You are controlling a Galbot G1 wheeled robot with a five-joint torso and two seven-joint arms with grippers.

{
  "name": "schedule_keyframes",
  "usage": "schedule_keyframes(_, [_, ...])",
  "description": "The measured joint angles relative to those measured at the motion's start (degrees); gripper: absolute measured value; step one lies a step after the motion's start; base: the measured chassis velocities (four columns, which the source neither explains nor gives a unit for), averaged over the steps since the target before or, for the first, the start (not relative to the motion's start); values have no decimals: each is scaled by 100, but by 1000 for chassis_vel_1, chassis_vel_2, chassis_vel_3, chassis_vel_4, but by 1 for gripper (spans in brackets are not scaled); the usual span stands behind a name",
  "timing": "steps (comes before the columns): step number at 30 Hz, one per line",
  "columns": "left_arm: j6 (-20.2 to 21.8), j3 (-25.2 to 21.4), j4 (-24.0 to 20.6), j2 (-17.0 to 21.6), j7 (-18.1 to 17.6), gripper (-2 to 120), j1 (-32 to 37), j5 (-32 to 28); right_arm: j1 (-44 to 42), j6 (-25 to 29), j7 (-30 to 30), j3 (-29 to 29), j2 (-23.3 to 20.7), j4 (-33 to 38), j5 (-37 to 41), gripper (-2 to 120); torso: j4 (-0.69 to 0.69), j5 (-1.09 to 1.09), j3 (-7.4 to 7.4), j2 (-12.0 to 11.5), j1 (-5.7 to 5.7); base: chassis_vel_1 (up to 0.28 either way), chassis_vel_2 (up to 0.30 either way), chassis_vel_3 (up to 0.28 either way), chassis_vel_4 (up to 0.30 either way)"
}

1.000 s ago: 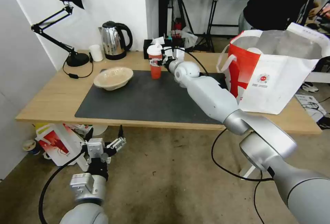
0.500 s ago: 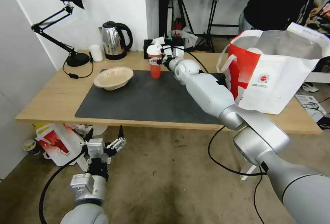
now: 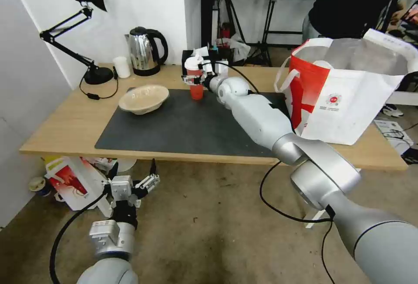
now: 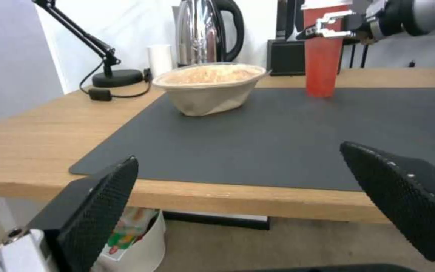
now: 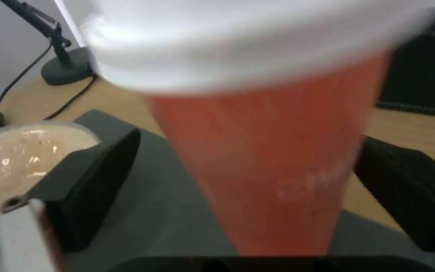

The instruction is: Pick up the trash from the table and place it into the takeout bag.

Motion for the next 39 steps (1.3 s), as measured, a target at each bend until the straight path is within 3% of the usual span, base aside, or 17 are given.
schedule_keyframes(2, [-1, 0, 3, 0, 0, 100, -1, 0, -1, 2, -10, 3, 3, -7, -2, 96, 0, 0, 0, 0, 0, 0, 0, 0, 0])
schedule_keyframes(6, [-17, 2, 26, 0, 0, 100, -10, 0, -40, 37, -107, 23, 11, -53, -21, 71, -1, 0, 0, 0, 0, 0, 0, 0, 0])
schedule_keyframes(12, [-32, 10, 34, 0, -1, 100, -15, 3, -194, 57, -111, 43, -85, 90, -11, 50, 0, 1, 0, 0, 0, 0, 0, 0, 0])
schedule_keyframes(28, [-30, 43, 43, 7, -2, 100, -51, 26, -157, 56, 57, -32, -432, 453, 196, 17, 0, 1, 1, 0, 0, 0, 0, 0, 0])
schedule_keyframes(33, [-29, 10, 43, 29, -2, 100, -52, 13, -233, -59, 396, -169, -835, 1345, 593, 6, 1, 1, 0, 0, 1, 0, 0, 0, 0])
schedule_keyframes(37, [-42, -33, 50, 57, -5, 100, -50, -20, -318, -349, 1028, -318, -1777, 3108, 1381, 6, -3, 2, 0, 0, 0, 0, 0, 0, 0])
schedule_keyframes(38, [-42, -33, 50, 57, -5, 100, -50, -20, -318, -349, 1028, -318, -1777, 3108, 1381, 6, -3, 2, 0, 0, 0, 0, 0, 0, 0])
schedule_keyframes(39, [-63, -31, 55, 56, -5, 100, -48, -23, -318, -411, 1176, -321, -2010, 3549, 1576, 6, 0, 1, -1, 0, 0, 0, 0, 0, 0])
